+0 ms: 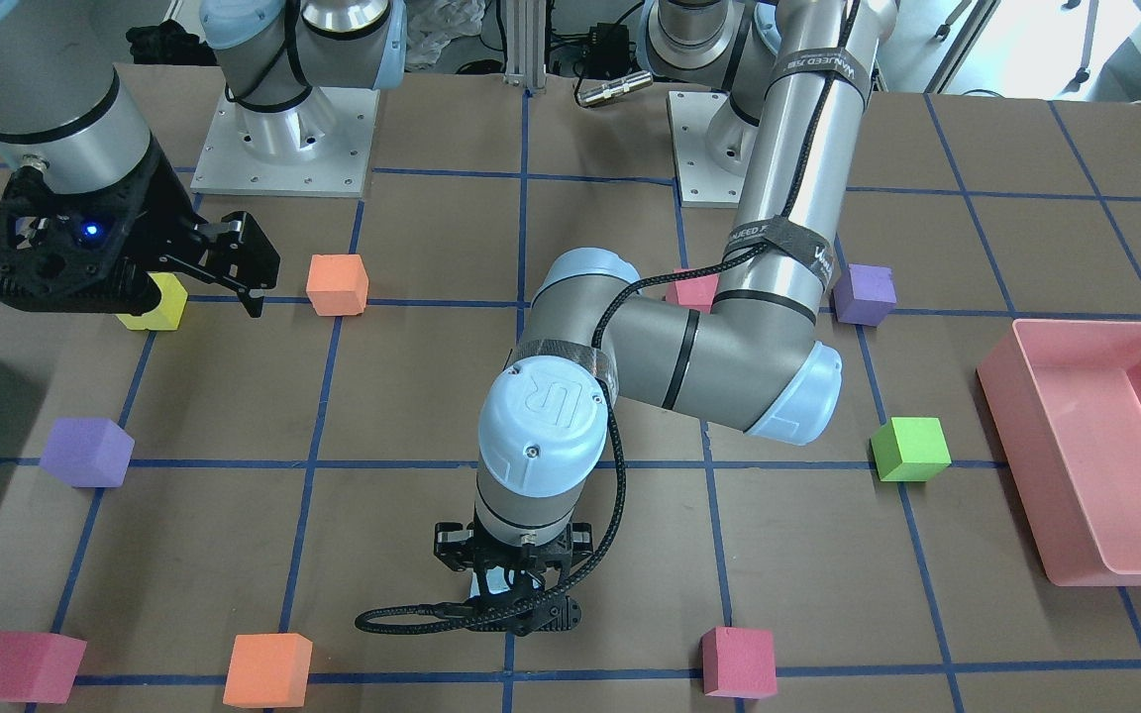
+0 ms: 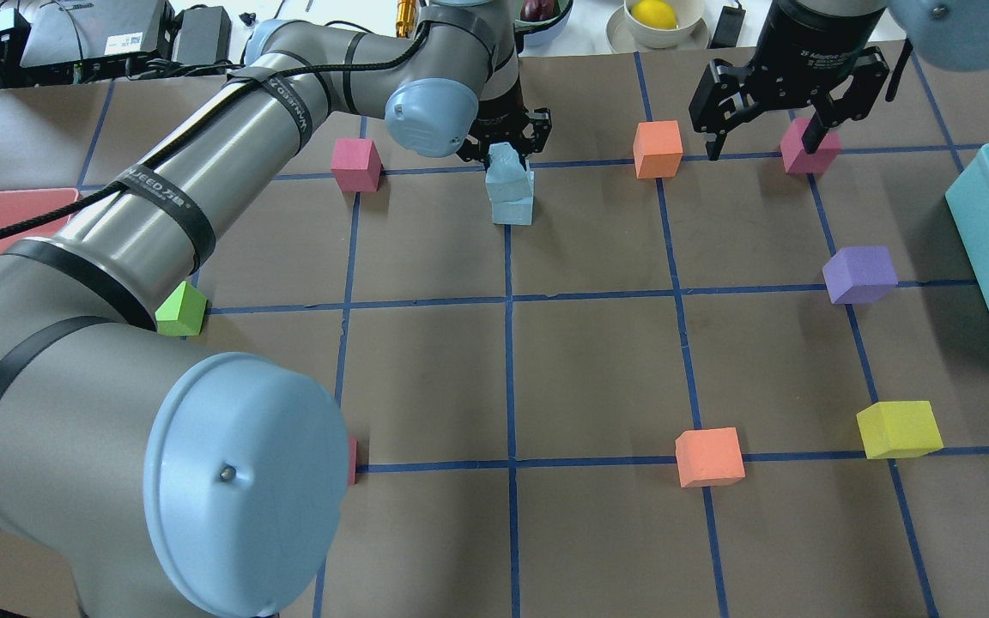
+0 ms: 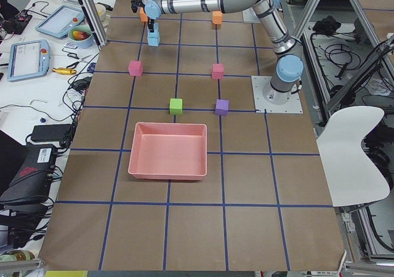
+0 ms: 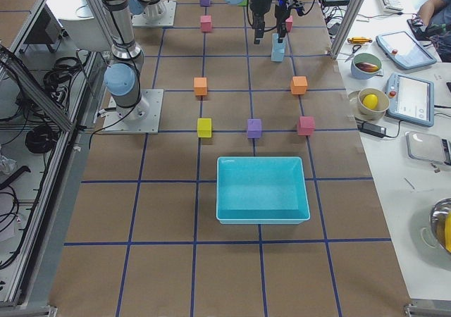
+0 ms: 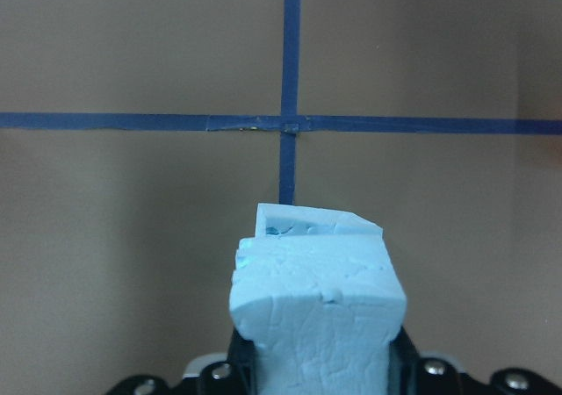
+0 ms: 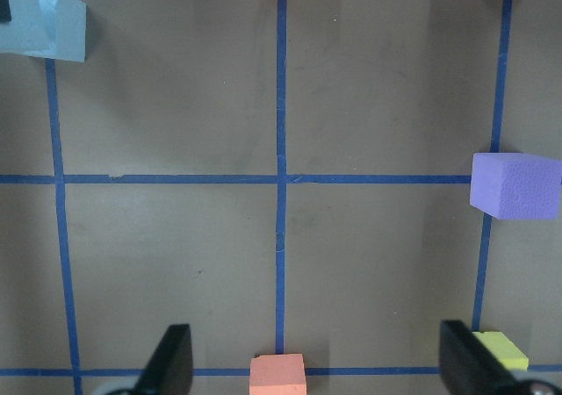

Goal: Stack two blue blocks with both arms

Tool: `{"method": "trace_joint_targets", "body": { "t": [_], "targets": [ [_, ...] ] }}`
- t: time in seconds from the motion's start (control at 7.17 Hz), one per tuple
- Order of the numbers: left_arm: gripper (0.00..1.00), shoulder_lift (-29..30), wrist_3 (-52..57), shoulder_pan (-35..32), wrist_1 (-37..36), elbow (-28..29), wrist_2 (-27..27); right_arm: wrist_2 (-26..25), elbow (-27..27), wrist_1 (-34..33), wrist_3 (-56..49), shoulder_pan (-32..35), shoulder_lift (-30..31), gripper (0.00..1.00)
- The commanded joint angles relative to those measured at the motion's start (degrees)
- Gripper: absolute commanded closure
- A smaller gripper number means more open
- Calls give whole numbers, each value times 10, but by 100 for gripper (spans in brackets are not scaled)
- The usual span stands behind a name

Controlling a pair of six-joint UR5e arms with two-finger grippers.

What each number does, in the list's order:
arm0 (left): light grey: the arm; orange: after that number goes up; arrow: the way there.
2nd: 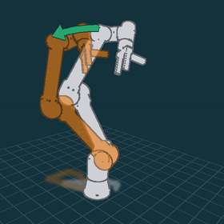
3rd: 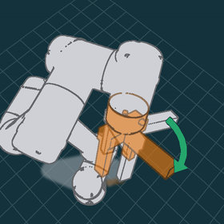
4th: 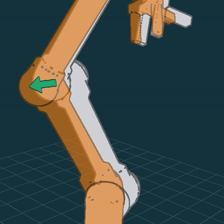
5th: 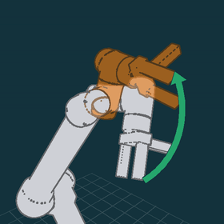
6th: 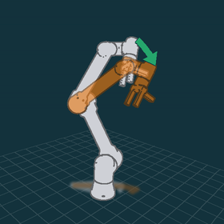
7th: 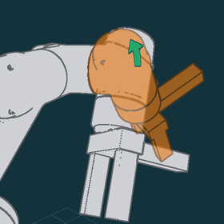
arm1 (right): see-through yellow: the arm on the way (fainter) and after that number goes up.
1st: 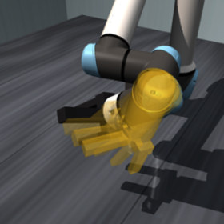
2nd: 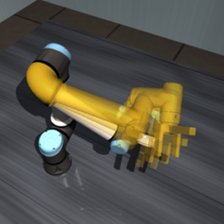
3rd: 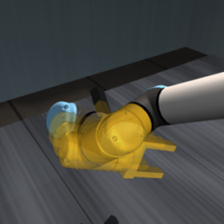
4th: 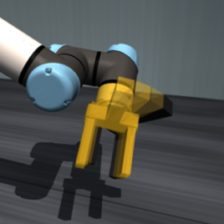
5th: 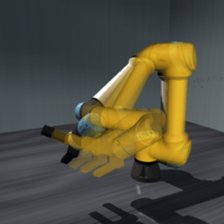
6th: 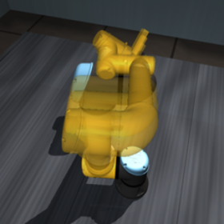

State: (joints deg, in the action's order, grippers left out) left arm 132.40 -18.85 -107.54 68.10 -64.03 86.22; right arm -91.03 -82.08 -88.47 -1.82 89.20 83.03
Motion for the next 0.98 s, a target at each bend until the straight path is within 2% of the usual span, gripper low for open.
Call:
{"method": "trace_joint_targets", "body": {
  "t": [0.0,0.28,0.42,0.7,0.84],
  "targets": [
    [100,2,4,0,-2,0,0,-1,-14,3,0,0,21,0],
    [100,8,3,0,-11,7,0,0,-64,-8,-9,0,49,0],
    [98,13,-1,0,-11,7,-1,0,-63,-8,-6,-1,49,0],
    [0,17,-2,0,-11,7,-4,1,-62,-7,-6,-1,49,0],
    [0,18,-2,0,-11,7,-5,0,-61,-7,-6,-2,49,0]
  ]
}}
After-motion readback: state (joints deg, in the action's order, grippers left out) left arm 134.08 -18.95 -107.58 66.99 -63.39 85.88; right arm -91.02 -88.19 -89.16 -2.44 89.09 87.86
